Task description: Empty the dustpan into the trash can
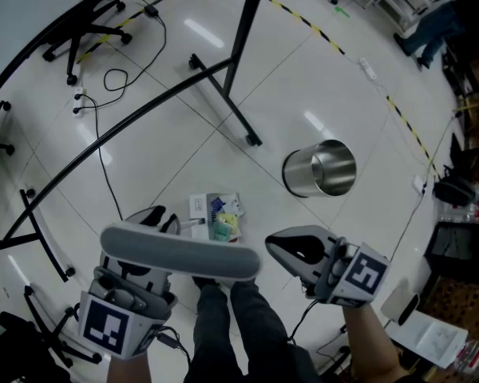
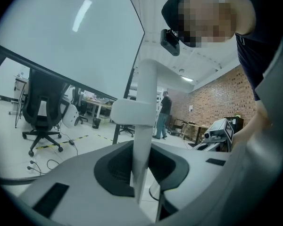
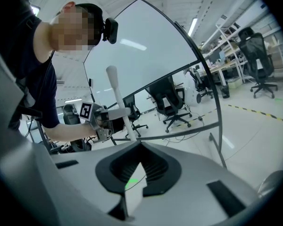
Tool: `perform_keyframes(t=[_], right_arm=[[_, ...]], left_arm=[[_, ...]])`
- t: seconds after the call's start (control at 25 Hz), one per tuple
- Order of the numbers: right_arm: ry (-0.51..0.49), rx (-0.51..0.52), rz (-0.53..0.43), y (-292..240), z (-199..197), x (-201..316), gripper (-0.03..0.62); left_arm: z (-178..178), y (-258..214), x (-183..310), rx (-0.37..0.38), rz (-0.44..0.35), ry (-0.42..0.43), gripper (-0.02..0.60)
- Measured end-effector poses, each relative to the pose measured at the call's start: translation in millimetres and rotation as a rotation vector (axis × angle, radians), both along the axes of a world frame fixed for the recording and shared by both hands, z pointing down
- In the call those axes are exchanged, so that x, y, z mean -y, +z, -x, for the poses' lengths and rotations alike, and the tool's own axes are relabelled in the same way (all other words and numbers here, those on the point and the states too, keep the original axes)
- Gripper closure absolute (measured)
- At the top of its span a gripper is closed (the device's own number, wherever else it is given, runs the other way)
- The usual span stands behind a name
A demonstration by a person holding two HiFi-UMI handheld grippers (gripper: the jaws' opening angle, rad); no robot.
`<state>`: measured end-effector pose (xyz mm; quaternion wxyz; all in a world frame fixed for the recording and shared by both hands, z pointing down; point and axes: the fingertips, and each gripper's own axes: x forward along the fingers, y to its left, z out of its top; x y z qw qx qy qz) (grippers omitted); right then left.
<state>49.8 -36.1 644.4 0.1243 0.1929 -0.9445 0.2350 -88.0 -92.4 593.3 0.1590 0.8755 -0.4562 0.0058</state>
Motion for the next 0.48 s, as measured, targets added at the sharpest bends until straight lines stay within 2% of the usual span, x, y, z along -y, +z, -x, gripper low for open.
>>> perform_keyframes(t=[0.24, 0.48], right_arm=[[-0.003, -0.012, -0.007, -9.7, -1.5, 1.1, 0.577], [0.025, -0.009, -0.027, -49.6, -9.9, 9.9, 0.577]], left_arm=[[4.3, -8.8, 3.7, 0.005, 0.006, -0.018, 0.517], [-1.7, -41.0, 12.1, 0.009, -0.009, -0.018, 0.517]])
